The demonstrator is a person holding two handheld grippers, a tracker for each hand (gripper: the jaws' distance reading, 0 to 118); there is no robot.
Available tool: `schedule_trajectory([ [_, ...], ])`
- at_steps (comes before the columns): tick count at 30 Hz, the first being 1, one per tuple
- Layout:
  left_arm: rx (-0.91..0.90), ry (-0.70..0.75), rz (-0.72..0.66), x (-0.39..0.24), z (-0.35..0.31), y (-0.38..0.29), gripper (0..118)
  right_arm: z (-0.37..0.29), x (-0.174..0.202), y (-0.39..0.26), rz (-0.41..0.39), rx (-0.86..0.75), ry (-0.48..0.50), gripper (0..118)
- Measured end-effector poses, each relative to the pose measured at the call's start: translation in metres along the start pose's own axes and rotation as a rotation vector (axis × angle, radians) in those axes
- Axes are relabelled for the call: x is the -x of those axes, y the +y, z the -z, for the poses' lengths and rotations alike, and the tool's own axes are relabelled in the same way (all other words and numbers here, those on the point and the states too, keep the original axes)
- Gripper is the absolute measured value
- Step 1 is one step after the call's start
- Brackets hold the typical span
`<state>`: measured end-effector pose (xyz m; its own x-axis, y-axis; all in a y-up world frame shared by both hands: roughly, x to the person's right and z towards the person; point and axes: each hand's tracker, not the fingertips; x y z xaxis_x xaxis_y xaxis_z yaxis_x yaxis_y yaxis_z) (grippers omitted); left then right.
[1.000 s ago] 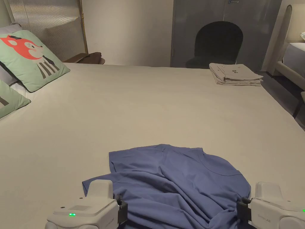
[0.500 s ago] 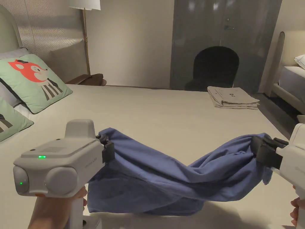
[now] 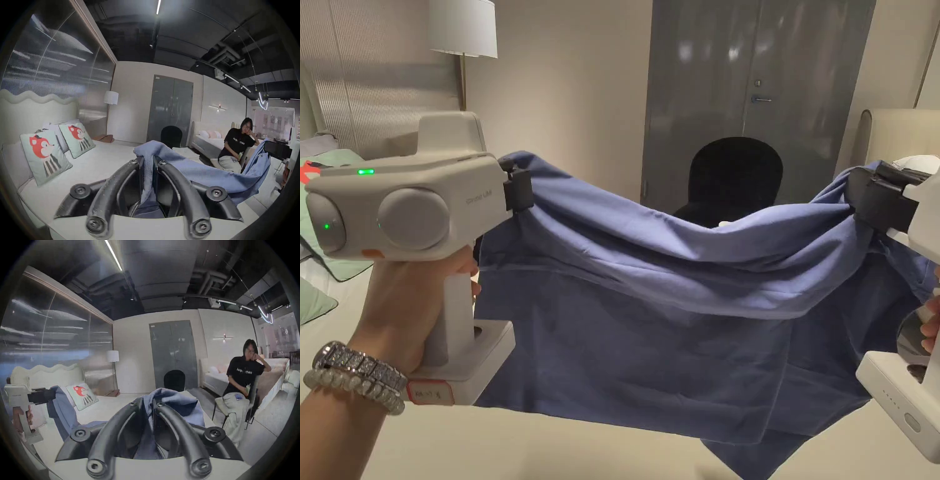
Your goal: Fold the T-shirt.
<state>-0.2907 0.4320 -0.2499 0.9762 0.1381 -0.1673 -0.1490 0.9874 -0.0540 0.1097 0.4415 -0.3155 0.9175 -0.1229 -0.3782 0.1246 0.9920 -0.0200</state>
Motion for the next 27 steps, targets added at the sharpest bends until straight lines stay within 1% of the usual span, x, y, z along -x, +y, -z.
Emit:
schedule_trajectory([
  [8, -0.040, -0.012, -0.009, -0.008, 0.088, 0.021, 6, 0.074, -0.016, 0.011, -0.014, -0.028, -0.034, 11],
  [12, -0.054, -0.008, -0.004, -0.011, 0.136, 0.020, 6, 0.108, -0.024, 0.012, -0.016, -0.037, -0.048, 11],
  [16, -0.057, -0.005, -0.009, -0.011, 0.166, 0.012, 6, 0.132, -0.029, 0.003, -0.016, -0.037, -0.056, 11],
  [22, -0.015, 0.002, -0.008, -0.006, 0.176, -0.015, 6, 0.142, -0.035, -0.025, -0.019, 0.013, -0.064, 11],
  [24, 0.010, 0.004, -0.002, -0.005, 0.171, -0.025, 6, 0.140, -0.035, -0.037, -0.037, 0.039, -0.064, 11],
  [27, 0.043, 0.006, 0.007, -0.004, 0.161, -0.039, 6, 0.130, -0.038, -0.053, -0.040, 0.073, -0.067, 11],
])
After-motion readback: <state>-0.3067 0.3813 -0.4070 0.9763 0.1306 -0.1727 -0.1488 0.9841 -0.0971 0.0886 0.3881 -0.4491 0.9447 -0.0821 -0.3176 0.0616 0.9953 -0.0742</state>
